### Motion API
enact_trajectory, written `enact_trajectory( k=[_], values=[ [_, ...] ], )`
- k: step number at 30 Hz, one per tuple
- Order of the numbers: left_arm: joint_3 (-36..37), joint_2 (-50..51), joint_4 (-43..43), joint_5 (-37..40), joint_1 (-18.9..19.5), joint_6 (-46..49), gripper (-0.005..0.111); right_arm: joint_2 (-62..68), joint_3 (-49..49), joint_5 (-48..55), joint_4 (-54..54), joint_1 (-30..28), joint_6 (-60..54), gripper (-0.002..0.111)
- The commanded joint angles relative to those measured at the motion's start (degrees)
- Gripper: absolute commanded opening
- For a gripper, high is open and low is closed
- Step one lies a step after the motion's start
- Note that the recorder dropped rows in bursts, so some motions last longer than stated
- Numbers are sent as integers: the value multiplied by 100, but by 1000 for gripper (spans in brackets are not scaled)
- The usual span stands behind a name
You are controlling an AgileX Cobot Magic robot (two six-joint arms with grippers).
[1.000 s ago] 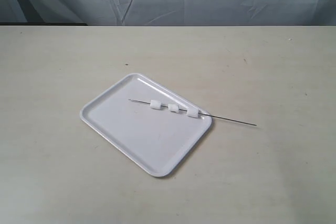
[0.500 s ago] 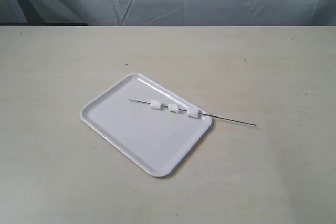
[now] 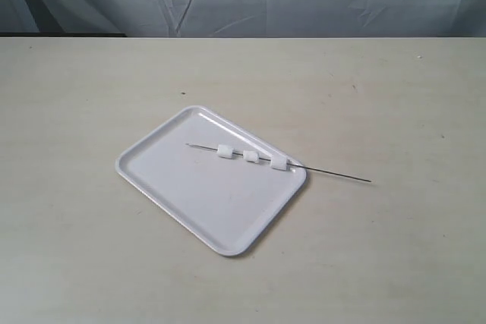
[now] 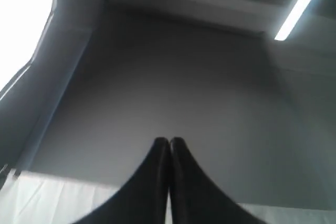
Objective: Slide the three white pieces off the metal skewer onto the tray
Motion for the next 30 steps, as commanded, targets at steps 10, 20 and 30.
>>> enact_trajectory(
  k=[10, 20, 30],
  values=[
    [-3477, 3128, 6955, 922, -21, -6705, 0, 3695, -5298, 6632, -1195, 1282, -915, 0],
    [-3302, 4689, 9167, -50, -21, -9866, 0, 5593, -5456, 8825, -666, 2238, -2413, 0],
    [-1779, 5475, 9167, -363, -21, -9806, 0, 7286, -4885, 9459, -138, 2238, -3561, 0]
  ],
)
